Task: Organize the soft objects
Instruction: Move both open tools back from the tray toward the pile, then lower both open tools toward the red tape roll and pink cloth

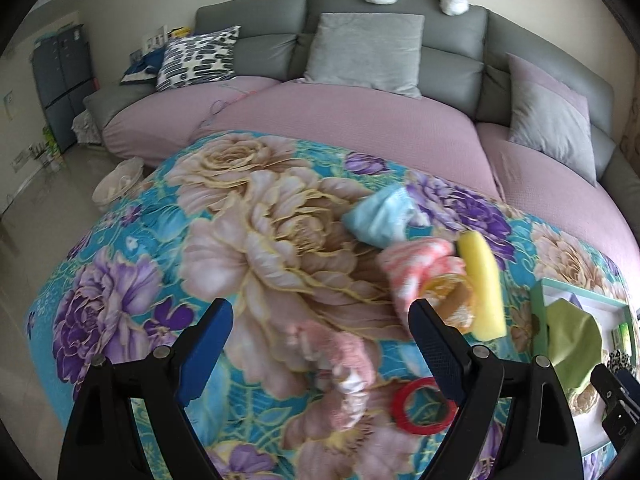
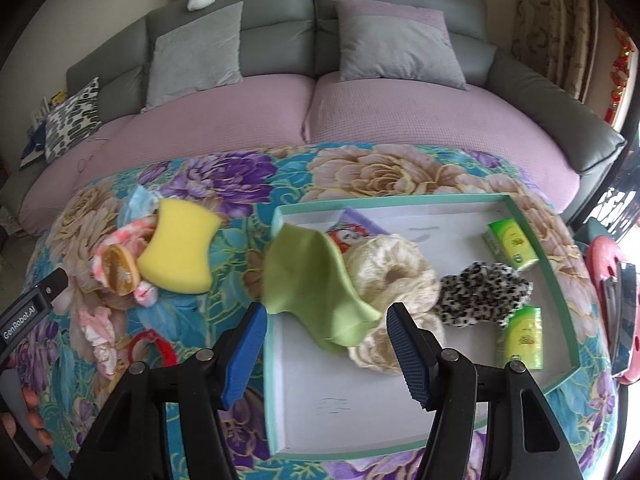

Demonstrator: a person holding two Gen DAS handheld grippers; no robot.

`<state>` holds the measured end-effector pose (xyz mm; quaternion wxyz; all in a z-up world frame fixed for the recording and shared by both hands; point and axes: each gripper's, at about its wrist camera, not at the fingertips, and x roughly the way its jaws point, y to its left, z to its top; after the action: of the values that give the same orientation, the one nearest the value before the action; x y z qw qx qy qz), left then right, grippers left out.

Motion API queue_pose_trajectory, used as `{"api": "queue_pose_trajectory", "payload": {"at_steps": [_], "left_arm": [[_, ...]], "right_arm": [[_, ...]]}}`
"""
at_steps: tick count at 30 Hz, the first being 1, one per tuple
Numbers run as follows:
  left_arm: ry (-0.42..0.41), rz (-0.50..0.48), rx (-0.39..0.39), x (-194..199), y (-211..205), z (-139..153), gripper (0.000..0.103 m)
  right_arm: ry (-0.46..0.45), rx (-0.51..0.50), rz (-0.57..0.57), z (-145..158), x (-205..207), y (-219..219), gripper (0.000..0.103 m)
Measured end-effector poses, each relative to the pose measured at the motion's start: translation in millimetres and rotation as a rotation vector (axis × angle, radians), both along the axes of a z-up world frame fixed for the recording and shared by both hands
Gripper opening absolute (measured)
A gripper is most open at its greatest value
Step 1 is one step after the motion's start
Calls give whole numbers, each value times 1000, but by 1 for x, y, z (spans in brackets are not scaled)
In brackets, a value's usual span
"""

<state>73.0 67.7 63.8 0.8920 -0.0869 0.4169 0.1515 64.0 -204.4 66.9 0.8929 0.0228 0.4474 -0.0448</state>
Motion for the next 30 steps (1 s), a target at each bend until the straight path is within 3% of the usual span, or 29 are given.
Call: {"api": "queue_pose_trajectory", "payload": {"at_steps": [10, 20, 30], "left_arm": [[42, 83, -35, -10, 36, -16, 90], [139, 45, -76, 2, 33, -47, 90], [156, 50, -98, 3, 36, -54, 90]], "right_arm": [[44, 29, 125, -11, 8, 51, 67], [144, 37, 275, -42, 14, 101, 67], [204, 4, 356, -64, 11, 133, 67]]}}
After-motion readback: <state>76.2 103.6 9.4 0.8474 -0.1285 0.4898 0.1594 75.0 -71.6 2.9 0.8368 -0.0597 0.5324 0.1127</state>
